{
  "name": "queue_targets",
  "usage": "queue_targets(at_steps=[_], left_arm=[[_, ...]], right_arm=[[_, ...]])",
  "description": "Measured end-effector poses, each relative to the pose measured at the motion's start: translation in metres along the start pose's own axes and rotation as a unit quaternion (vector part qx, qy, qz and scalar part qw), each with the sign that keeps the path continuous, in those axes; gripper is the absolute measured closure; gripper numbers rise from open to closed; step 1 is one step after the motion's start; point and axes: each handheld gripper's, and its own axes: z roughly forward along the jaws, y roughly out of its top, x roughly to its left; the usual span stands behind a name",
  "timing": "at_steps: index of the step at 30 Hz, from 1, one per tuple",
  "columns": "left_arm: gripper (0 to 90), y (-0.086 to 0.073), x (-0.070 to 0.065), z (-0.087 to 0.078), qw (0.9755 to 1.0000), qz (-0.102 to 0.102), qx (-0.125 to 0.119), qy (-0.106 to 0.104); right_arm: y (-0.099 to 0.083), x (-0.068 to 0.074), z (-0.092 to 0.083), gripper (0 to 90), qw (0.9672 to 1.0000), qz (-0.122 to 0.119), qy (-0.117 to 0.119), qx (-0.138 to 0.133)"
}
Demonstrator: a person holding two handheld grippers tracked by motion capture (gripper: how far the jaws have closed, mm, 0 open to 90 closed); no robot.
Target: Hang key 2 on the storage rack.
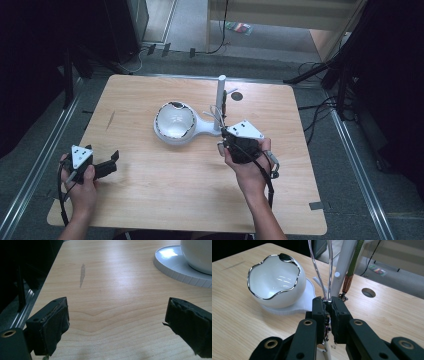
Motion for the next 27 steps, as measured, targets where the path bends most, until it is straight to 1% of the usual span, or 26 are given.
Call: queue_targets(at_steps=[8,13,18,27], left_arm=[[5.5,0.0,0.0,-0.001,1.0,-0.001,-0.003,-0.001],[6.0,-0.001,0.0,-0.001,1.0,-0.001,-0.006,0.0],[6.0,-0.001,0.0,-0.002,0.9999,-0.001,-0.013,0.001],[6.3,-0.002,-0.001,-0.004,0.9999,0.004,-0.016,0.0]], right_arm=[[-0.004,-0.004,0.007,83.4,0.9999,0.002,-0.012,0.005],[-0.006,-0.005,0.012,83.3,0.9997,-0.002,-0.02,0.009],[-0.008,-0.008,0.017,83.3,0.9996,0.003,-0.024,0.015],[-0.011,-0.013,0.027,83.3,0.9993,0.008,-0.027,0.025]])
